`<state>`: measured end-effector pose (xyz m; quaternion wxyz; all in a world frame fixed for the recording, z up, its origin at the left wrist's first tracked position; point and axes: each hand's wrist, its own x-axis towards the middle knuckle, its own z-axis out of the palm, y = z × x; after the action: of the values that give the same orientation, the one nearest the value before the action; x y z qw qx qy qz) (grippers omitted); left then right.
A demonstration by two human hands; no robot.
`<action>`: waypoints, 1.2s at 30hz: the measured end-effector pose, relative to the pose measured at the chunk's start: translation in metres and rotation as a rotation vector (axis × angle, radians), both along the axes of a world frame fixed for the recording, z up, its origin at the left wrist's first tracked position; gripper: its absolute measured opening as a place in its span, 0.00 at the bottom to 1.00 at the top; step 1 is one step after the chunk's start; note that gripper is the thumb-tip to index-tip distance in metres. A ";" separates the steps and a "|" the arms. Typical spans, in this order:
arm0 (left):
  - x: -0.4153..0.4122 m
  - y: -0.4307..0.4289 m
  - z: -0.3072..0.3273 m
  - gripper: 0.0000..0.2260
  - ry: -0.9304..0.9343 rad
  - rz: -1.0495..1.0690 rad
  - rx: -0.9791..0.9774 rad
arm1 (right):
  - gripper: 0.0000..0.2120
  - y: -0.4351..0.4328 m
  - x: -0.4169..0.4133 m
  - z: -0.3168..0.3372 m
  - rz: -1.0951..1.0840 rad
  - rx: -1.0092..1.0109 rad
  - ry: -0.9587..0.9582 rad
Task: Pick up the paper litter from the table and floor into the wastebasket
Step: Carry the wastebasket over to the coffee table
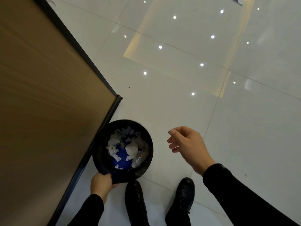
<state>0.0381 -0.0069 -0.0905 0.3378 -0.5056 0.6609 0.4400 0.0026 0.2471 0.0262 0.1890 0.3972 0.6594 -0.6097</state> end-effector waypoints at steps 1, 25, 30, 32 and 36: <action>-0.004 0.005 0.007 0.10 0.042 -0.016 -0.005 | 0.05 0.002 0.002 0.003 -0.013 0.004 -0.011; -0.142 0.212 0.592 0.20 0.607 -0.858 0.236 | 0.12 0.168 0.006 0.459 -0.141 -0.007 0.085; -0.166 0.237 0.649 0.10 0.824 -0.702 0.191 | 0.12 0.220 0.009 0.529 -0.261 -0.022 0.194; -0.175 0.248 0.663 0.08 0.879 -0.677 0.190 | 0.14 0.239 0.008 0.546 -0.295 -0.039 0.229; -0.193 0.277 0.680 0.07 0.956 -0.675 0.228 | 0.13 0.270 0.002 0.568 -0.335 -0.031 0.267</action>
<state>-0.1545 0.2698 0.5895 0.1761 0.0260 0.8122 0.5555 0.0050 0.5171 0.5944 0.0018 0.4141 0.5938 -0.6898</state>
